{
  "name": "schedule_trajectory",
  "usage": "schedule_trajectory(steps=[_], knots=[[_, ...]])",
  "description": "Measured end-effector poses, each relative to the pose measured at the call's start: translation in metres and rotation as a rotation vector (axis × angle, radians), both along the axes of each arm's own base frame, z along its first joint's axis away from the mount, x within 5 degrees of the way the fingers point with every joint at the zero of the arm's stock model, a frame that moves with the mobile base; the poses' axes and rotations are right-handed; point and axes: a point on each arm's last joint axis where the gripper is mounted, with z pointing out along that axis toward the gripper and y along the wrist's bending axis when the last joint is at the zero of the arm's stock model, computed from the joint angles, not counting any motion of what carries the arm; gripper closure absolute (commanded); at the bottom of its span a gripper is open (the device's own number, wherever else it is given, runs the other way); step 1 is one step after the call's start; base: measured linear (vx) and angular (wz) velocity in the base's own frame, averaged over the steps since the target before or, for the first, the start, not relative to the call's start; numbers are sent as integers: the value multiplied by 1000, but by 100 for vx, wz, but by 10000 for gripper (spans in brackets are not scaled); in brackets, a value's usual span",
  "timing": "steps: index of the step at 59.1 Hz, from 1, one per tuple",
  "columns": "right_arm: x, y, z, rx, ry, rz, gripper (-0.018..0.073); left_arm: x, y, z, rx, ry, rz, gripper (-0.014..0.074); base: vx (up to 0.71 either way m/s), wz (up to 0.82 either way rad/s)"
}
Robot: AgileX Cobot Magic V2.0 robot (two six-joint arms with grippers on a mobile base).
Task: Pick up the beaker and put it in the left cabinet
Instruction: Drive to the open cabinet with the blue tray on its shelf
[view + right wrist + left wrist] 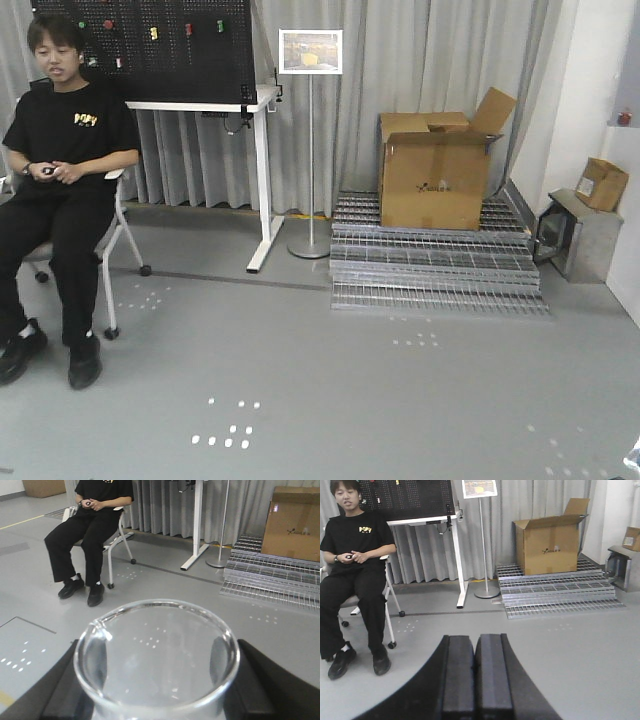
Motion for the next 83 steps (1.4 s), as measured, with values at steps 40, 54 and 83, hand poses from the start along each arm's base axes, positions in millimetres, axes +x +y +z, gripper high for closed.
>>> schedule_trajectory(steps=[40,54,83], knots=[[0,0,0,0,0,0,564,0,0,0,0,0,0,604,79,-11],[0,0,0,0,0,0,564,0,0,0,0,0,0,604,70,-21],[0,0,0,0,-1,0,564,0,0,0,0,0,0,604,62,-57]])
